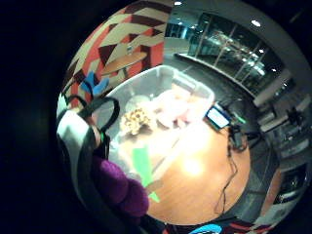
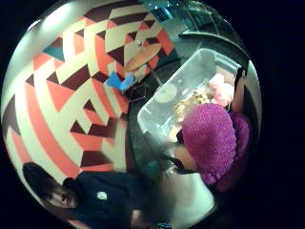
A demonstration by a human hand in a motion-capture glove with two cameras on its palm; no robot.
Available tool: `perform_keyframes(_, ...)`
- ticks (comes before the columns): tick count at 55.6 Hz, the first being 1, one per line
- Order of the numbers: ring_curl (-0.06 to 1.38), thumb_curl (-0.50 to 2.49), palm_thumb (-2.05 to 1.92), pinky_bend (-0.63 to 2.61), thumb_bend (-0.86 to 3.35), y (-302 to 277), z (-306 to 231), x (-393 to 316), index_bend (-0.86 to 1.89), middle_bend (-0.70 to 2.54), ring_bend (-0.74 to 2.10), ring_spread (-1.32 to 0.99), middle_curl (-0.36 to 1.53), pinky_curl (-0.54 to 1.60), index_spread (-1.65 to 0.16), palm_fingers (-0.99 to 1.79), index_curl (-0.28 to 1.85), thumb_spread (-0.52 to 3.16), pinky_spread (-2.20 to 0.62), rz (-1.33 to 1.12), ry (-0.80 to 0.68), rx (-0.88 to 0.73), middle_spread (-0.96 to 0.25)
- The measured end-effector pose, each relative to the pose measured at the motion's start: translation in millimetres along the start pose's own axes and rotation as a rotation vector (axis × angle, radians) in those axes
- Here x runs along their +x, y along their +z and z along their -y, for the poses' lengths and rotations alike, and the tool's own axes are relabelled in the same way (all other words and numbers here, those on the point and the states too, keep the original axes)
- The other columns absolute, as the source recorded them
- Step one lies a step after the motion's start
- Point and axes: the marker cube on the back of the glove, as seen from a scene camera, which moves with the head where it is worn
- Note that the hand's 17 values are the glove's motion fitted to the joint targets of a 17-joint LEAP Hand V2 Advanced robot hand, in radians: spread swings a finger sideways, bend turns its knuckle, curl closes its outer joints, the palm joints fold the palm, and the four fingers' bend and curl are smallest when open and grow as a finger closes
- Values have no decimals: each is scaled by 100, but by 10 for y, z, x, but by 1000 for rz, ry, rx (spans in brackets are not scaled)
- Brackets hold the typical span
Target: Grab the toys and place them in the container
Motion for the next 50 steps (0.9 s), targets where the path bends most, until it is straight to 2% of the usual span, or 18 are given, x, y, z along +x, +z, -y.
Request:
perform_keyframes(11,57,92,46,98,-4,306,7,-45,51,116,138,-29,77,57,-23,79,108,93,-40,-74,-9,-201,-18)
perform_keyframes(13,56,87,40,98,-5,331,-6,5,43,112,133,-29,76,56,-23,67,106,101,-38,-118,-6,-230,-18)
perform_keyframes(14,55,84,34,96,-7,337,-10,35,39,103,128,-29,73,56,-23,46,104,104,-36,-140,-5,-237,-18)
perform_keyframes(15,56,81,31,97,-7,339,-15,51,38,102,128,-29,73,57,-23,42,104,107,-35,-149,-6,-239,-18)
perform_keyframes(16,54,79,28,96,-7,339,-20,48,36,95,121,-28,70,57,-23,24,102,109,-32,-140,-9,-240,-17)
perform_keyframes(19,51,73,22,94,-6,333,-39,4,33,89,116,-27,67,54,-24,19,98,114,-27,-89,-23,-239,-16)
perform_keyframes(26,43,62,15,88,-3,253,-100,18,31,75,107,-26,60,46,-26,18,89,122,-17,-63,-17,-222,-14)
perform_keyframes(36,40,53,13,85,-2,52,-320,287,30,67,103,-25,56,42,-27,22,84,128,-11,-154,-13,-189,-12)
perform_keyframes(41,39,49,13,83,-1,-98,-480,427,30,65,101,-25,55,41,-27,24,82,130,-10,-131,39,-175,-12)
perform_keyframes(45,39,47,14,81,-1,-250,-639,632,30,64,100,-26,54,40,-27,26,81,131,-9,-161,2,-167,-11)
perform_keyframes(50,38,45,14,80,-1,-435,-833,756,30,62,99,-26,53,39,-26,28,79,132,-9,-110,94,-139,-11)
